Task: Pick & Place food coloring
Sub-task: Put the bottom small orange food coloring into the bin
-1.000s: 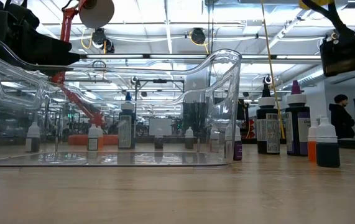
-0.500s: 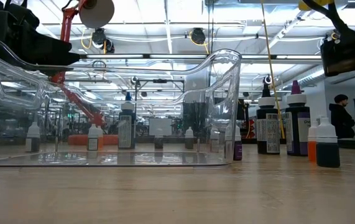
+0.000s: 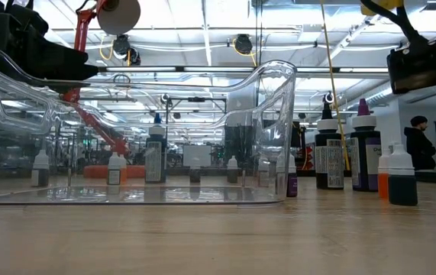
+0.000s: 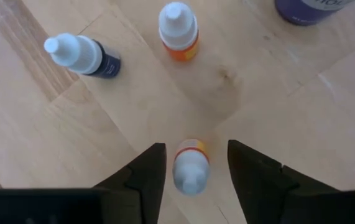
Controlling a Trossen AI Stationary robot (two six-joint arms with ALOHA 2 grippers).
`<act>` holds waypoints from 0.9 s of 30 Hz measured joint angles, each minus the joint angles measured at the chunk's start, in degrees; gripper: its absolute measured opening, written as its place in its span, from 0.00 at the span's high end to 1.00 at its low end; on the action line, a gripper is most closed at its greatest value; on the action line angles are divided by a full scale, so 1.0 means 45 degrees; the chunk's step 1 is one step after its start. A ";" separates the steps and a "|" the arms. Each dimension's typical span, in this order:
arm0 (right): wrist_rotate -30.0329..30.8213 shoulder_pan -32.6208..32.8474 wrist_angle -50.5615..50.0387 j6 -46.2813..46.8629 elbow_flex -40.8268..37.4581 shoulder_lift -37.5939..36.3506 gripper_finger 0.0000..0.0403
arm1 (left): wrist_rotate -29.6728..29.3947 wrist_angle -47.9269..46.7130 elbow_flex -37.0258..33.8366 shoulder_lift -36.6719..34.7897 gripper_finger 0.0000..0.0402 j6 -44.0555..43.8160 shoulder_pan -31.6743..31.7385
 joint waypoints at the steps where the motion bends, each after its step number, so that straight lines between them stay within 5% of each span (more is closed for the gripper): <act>1: -0.0011 -0.0022 0.0000 -0.0014 0.0000 -0.0001 0.59 | -0.0003 0.0004 0.0002 -0.0002 0.36 0.0000 -0.0004; 14: -0.0049 -0.0024 -0.0015 -0.0051 0.0000 -0.0048 0.67 | 0.0000 0.0004 0.0004 0.0000 0.36 0.0000 0.0000; 27: -0.0299 -0.0019 -0.0023 -0.1067 0.0447 -0.0048 0.87 | 0.0000 0.0004 0.0000 0.0000 0.36 0.0000 -0.0002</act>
